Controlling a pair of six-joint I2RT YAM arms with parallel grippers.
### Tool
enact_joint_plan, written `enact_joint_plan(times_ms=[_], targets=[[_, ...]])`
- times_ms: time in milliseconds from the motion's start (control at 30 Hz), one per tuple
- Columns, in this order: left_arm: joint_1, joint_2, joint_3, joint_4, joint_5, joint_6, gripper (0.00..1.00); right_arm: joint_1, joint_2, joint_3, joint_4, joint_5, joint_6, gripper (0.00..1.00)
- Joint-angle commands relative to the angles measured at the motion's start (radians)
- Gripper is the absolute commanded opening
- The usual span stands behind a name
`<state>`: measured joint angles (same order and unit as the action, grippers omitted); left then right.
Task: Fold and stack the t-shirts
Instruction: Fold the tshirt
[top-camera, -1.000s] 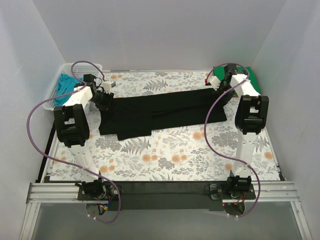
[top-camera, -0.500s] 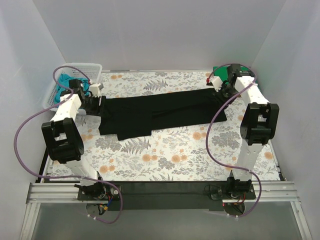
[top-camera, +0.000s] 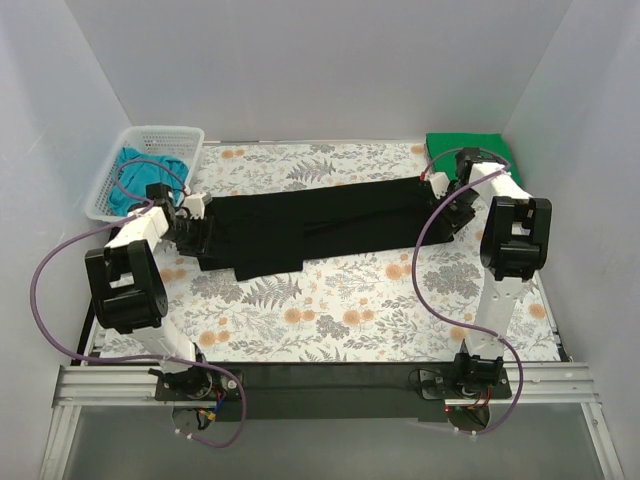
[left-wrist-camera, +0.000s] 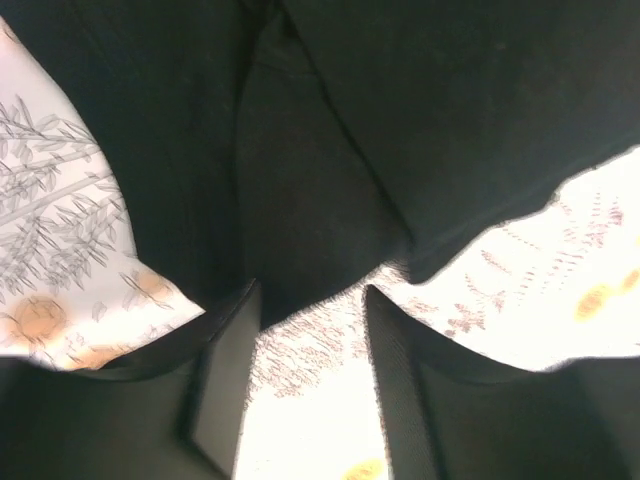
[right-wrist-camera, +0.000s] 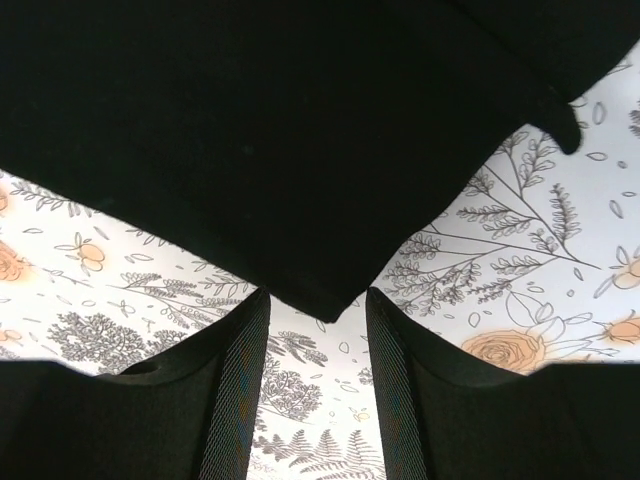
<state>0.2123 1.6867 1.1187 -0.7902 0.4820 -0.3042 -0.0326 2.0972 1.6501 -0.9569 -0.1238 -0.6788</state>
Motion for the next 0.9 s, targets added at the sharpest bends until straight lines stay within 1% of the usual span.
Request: enact_joint_plan(times_ms=[0,67,233,267,300,333,367,400,433,467,700,800,867], targets=[[-0.002,0.021,-0.028,0.071,-0.045,0.000,0.42,0.003,0.017,-0.024,0.040,0.035,0.022,0.49],[-0.002,0.028,-0.043,0.078,-0.062,0.002,0.31,0.003,0.037,-0.035,0.055,0.067,0.024,0.47],[-0.001,0.048,-0.089,0.094,-0.088,0.007,0.23,0.003,0.055,-0.064,0.081,0.090,0.033,0.42],[-0.002,0.051,-0.092,0.094,-0.094,0.008,0.21,0.003,0.057,-0.073,0.084,0.092,0.035,0.37],[-0.002,0.051,-0.094,0.095,-0.098,0.008,0.16,0.003,0.055,-0.076,0.087,0.093,0.035,0.33],[-0.002,0.057,-0.097,0.092,-0.100,0.011,0.14,0.003,0.055,-0.084,0.087,0.095,0.033,0.28],[-0.002,0.059,-0.097,0.091,-0.102,0.016,0.11,0.003,0.053,-0.088,0.089,0.096,0.032,0.17],[-0.002,0.060,-0.096,0.086,-0.103,0.016,0.07,0.003,0.050,-0.099,0.090,0.098,0.030,0.12],[-0.002,0.061,-0.099,0.077,-0.103,0.020,0.00,0.003,0.049,-0.107,0.092,0.098,0.027,0.07],[-0.001,0.059,-0.102,0.071,-0.108,0.027,0.00,0.003,0.038,-0.114,0.092,0.099,0.022,0.01],[-0.002,-0.033,-0.190,0.019,-0.131,0.080,0.00,0.003,-0.054,-0.233,0.095,0.119,-0.030,0.01],[-0.001,-0.087,-0.244,-0.003,-0.120,0.089,0.00,0.002,-0.104,-0.298,0.099,0.119,-0.053,0.01],[-0.001,-0.105,-0.261,-0.012,-0.115,0.093,0.00,0.002,-0.143,-0.338,0.096,0.147,-0.064,0.01]])
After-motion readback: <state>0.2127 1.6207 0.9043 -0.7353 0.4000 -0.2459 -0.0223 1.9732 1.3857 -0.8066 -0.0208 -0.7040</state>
